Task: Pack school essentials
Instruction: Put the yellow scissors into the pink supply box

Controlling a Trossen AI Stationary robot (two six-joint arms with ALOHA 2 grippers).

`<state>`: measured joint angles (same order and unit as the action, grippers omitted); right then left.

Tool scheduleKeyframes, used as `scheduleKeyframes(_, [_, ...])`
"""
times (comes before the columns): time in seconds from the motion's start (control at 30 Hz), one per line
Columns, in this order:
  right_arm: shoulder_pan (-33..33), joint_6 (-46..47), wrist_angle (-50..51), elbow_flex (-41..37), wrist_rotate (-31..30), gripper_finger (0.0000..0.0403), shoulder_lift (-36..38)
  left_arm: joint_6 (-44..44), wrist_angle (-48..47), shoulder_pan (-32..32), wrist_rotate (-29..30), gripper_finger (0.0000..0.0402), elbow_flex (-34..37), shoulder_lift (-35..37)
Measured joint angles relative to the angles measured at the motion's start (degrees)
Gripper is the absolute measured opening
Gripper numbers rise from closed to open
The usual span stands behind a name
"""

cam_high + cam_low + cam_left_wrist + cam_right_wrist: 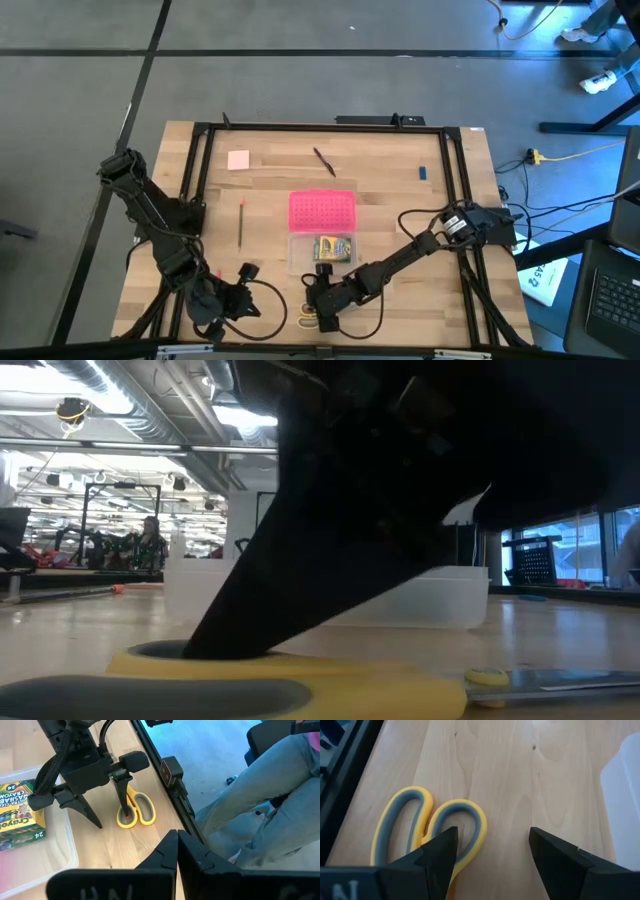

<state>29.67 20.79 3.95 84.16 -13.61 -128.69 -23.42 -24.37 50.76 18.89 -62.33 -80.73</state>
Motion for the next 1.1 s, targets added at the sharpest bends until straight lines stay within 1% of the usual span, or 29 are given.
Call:
scheduleKeyframes(0.27, [0.0, 0.01, 0.1, 0.02, -0.1, 0.0242, -0.06, 0.02, 0.01, 0.0, -0.02, 0.0, 0.0, 0.0])
scheduleKeyframes(0.7, [-0.04, -0.3, 1.37, 0.04, -0.1, 0.0155, -0.06, 0.02, 0.01, 0.0, -0.02, 0.0, 0.0, 0.0])
scheduleKeyframes(1.1, [-0.01, -0.47, 1.47, 0.04, 0.18, 0.0112, -0.1, 0.0, 0.03, 0.01, -0.02, 0.0, 0.0, 0.0])
